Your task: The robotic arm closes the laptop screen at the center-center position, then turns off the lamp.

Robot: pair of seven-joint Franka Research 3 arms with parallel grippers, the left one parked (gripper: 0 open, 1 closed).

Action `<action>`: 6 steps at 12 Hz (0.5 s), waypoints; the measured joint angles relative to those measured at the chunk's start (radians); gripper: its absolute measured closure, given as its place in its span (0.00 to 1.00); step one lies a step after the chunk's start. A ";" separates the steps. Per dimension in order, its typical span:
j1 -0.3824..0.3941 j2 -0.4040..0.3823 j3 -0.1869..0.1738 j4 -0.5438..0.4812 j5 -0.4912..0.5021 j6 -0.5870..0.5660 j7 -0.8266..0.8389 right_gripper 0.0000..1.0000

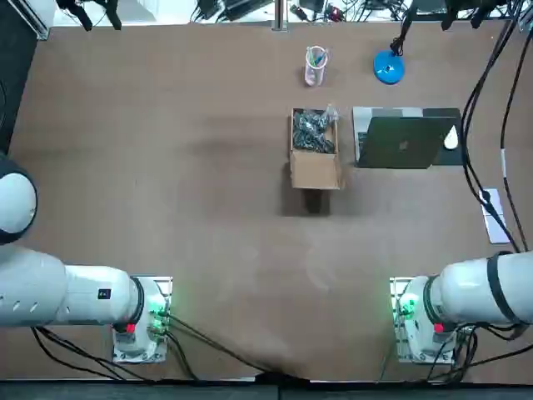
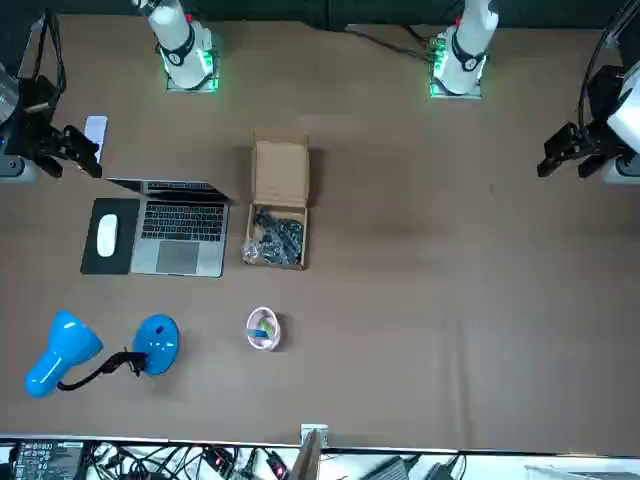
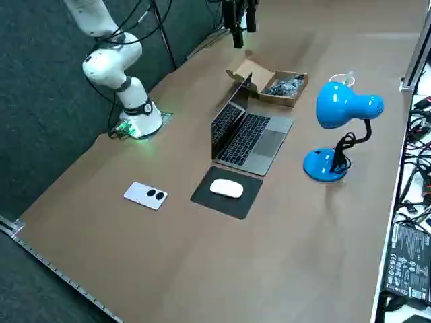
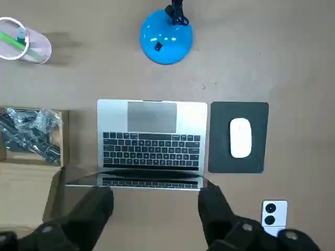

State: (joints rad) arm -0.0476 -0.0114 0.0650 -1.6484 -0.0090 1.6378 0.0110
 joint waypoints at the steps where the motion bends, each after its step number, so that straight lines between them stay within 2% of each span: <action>1: 0.000 0.000 0.000 0.000 0.000 0.000 0.000 0.00; 6: 0.000 0.000 0.000 0.000 0.000 0.000 0.000 0.00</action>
State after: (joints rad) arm -0.0476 -0.0115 0.0650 -1.6484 -0.0091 1.6378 0.0110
